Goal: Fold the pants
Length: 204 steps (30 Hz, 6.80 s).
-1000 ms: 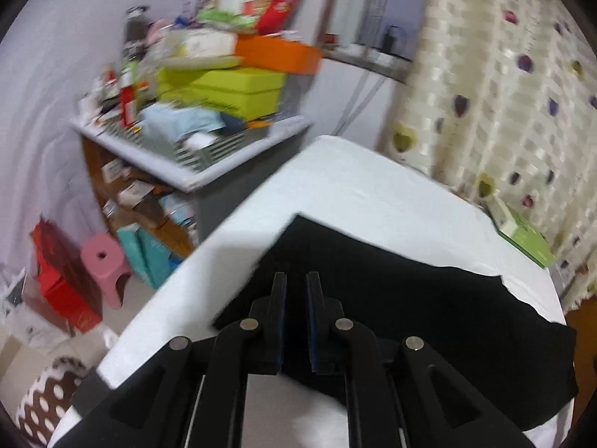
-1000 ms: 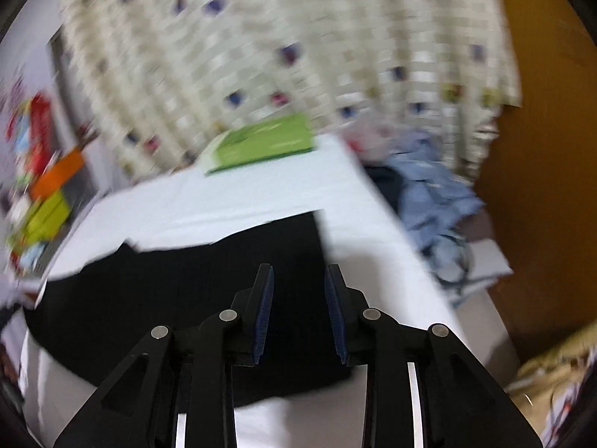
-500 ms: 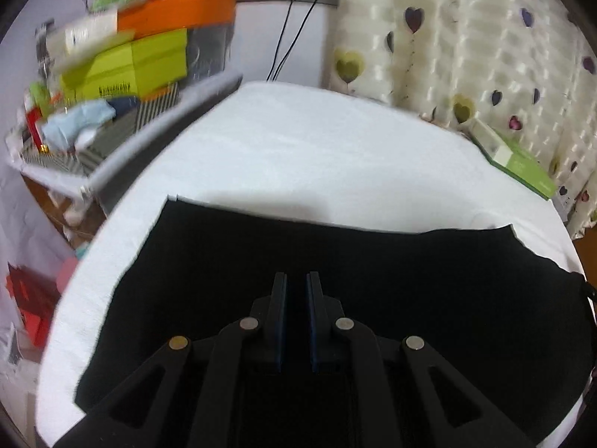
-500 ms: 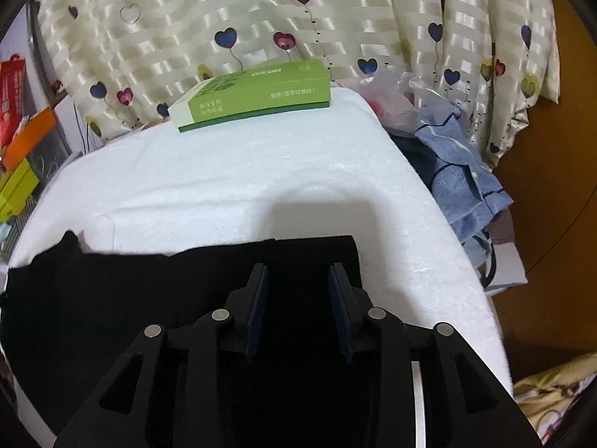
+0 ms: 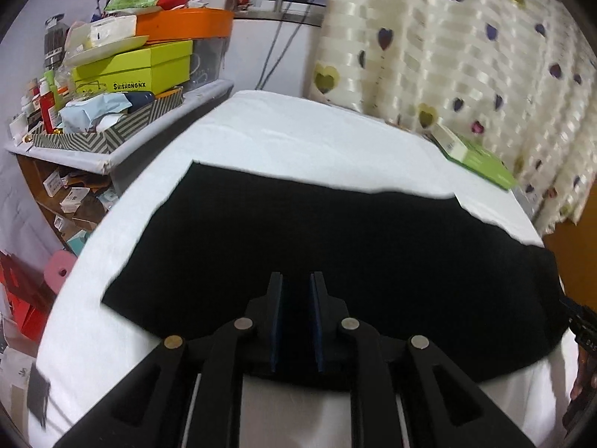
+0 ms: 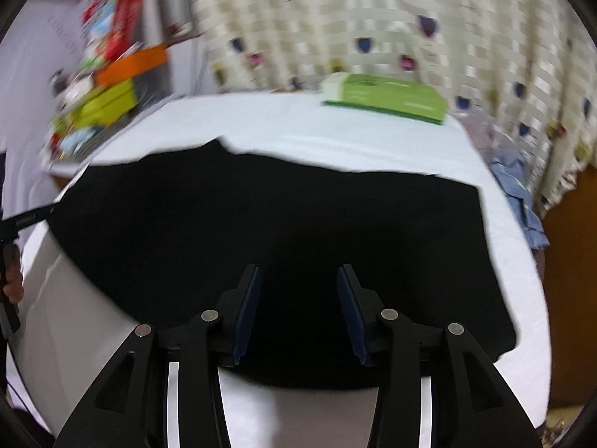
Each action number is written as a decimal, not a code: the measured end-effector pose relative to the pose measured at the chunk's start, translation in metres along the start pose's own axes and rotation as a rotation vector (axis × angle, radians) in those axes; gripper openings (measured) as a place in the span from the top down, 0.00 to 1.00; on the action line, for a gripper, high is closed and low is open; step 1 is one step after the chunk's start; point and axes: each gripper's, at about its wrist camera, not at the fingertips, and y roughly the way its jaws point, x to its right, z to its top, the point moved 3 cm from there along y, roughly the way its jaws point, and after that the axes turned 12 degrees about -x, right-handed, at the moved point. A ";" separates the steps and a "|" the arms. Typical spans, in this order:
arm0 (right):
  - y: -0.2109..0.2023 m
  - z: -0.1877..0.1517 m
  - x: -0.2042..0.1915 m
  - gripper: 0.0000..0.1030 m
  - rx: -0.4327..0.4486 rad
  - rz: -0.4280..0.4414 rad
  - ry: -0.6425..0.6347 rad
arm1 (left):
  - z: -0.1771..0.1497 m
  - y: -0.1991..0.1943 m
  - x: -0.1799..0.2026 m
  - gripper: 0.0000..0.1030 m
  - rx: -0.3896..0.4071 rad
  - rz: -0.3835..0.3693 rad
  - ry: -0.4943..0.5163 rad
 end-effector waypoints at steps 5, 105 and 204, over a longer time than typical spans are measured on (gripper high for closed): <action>0.017 -0.009 -0.019 0.57 -0.044 -0.058 -0.082 | -0.012 0.010 0.007 0.84 -0.045 0.033 0.024; 0.004 -0.056 -0.090 0.53 -0.084 0.043 -0.143 | -0.081 -0.020 0.055 0.77 -0.040 0.056 0.118; 0.003 0.000 -0.088 0.52 0.003 0.037 -0.173 | 0.007 0.007 -0.084 0.45 -0.012 0.014 -0.360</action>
